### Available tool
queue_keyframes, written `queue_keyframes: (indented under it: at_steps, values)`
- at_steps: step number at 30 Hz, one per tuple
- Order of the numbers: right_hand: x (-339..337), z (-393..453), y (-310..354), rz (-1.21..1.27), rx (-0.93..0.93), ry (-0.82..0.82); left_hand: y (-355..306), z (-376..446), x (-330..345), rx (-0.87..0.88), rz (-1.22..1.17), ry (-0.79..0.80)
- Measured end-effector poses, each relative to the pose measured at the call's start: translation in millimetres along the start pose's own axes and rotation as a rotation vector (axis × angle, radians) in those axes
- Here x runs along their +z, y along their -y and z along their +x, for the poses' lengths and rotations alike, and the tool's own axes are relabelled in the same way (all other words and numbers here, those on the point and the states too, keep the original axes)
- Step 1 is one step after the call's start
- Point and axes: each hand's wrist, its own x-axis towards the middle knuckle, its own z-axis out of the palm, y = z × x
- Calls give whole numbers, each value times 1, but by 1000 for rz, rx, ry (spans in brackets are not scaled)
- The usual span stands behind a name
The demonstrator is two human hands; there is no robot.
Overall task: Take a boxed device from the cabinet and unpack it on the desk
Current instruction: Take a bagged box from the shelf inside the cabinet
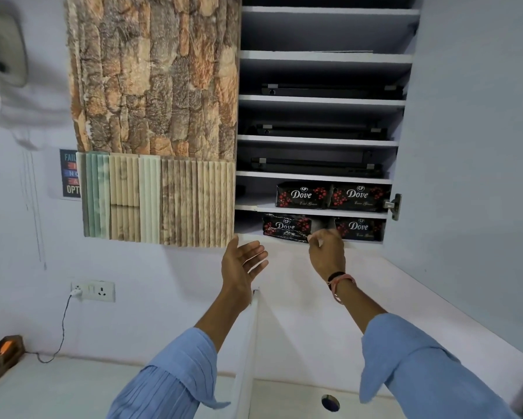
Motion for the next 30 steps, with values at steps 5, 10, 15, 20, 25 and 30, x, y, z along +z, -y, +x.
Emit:
queue_keyframes:
  at_steps: [5, 10, 15, 20, 25, 30]
  values:
    - [-20, -22, -8, 68, -33, -51, 2, -3, -6, 2, -6, -25]
    - [-31, -35, -6, 189, 42, -37, 4, -9, -5, -12, 17, -25]
    - [-37, -15, 14, 902, 696, 230, 4, -14, -3, -16, 30, -26]
    - [-29, 12, 26, 1011, 888, 440, 3, -21, -8, -22, 45, 13]
    - [-22, 10, 31, 940, 901, 514, 3, -29, -29, -19, 24, 37]
    - [-12, -34, 15, 1053, 743, 577, 13, -38, -59, -31, -17, 2]
